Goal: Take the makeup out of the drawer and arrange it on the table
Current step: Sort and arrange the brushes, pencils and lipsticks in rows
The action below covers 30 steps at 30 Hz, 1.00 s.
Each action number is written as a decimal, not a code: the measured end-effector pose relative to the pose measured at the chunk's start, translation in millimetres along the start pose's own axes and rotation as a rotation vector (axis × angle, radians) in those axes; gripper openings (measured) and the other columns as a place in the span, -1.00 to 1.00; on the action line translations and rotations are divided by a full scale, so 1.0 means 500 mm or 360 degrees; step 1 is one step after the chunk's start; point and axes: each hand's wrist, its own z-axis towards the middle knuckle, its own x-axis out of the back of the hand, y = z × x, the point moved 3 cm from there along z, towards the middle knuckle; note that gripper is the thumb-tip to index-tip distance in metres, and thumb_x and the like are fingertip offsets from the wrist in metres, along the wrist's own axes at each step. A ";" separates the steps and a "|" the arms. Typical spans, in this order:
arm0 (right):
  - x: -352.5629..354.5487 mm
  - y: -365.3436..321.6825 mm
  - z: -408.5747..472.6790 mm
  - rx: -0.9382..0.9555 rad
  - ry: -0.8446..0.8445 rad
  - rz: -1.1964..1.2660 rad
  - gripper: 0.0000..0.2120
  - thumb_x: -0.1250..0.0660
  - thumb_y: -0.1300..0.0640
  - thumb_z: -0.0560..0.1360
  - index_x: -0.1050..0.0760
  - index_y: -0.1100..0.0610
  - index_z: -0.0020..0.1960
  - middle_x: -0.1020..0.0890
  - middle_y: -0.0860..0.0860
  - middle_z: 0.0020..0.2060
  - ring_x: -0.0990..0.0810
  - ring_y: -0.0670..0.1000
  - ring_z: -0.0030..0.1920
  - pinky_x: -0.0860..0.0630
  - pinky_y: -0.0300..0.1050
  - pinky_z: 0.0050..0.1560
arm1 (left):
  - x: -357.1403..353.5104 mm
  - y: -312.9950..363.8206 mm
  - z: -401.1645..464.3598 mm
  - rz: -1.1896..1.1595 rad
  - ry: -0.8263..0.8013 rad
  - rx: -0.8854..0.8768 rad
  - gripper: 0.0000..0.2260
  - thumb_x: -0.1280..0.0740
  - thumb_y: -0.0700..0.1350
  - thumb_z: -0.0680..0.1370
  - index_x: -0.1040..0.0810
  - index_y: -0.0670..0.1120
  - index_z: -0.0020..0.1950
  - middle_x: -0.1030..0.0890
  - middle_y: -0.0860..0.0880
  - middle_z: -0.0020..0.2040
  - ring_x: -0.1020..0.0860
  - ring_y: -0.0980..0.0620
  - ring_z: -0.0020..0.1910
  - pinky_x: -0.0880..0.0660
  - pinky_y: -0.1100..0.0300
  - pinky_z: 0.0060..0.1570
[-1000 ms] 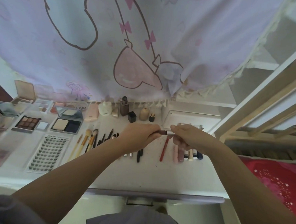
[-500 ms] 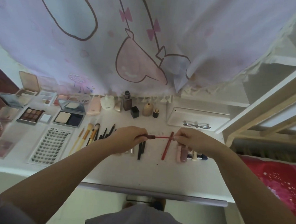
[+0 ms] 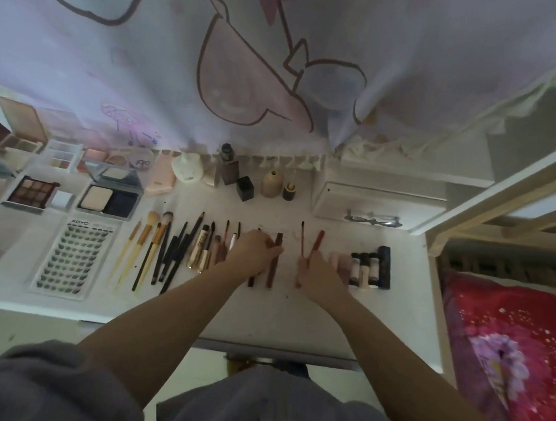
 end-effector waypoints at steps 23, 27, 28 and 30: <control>0.060 -0.002 0.087 0.0074 0.0237 -0.0354 -0.74 -0.02 0.05 0.62 -0.38 0.21 0.08 -0.59 0.14 -0.06 -0.47 0.10 -0.19 -0.32 -0.09 -0.23 | -0.029 0.049 0.013 0.0763 0.0445 -0.0321 -0.73 -0.15 0.06 0.58 -0.50 -0.11 0.05 -0.54 -0.08 -0.01 -0.46 -0.07 0.01 -0.33 0.09 -0.07; 0.075 0.013 0.141 0.0007 0.0006 -0.0356 -0.67 -0.07 -0.01 0.61 -0.44 0.23 0.09 -0.57 0.16 -0.01 -0.53 0.14 -0.06 -0.37 -0.10 -0.15 | -0.115 0.100 0.010 0.0985 0.0157 -0.0347 -0.73 -0.14 0.00 0.60 -0.46 -0.10 0.20 -0.51 -0.11 0.17 -0.42 -0.11 0.18 -0.33 0.04 0.15; 0.067 0.012 0.148 0.0020 -0.0031 -0.0381 -0.68 -0.09 -0.02 0.60 -0.46 0.22 0.04 -0.58 0.14 -0.04 -0.52 0.13 -0.11 -0.39 -0.10 -0.16 | -0.130 0.101 0.013 0.1059 0.0092 -0.0313 -0.71 -0.13 -0.01 0.60 -0.43 -0.11 0.25 -0.49 -0.13 0.21 -0.39 -0.13 0.22 -0.31 0.02 0.19; 0.057 0.010 0.159 0.0035 -0.0071 -0.0433 -0.74 -0.13 0.00 0.58 -0.45 0.17 -0.11 -0.56 0.10 -0.15 -0.50 0.09 -0.20 -0.40 -0.12 -0.21 | -0.141 0.100 0.017 0.1098 0.0044 -0.0247 -0.67 -0.10 -0.01 0.61 -0.39 -0.13 0.30 -0.46 -0.14 0.25 -0.37 -0.13 0.25 -0.30 0.02 0.23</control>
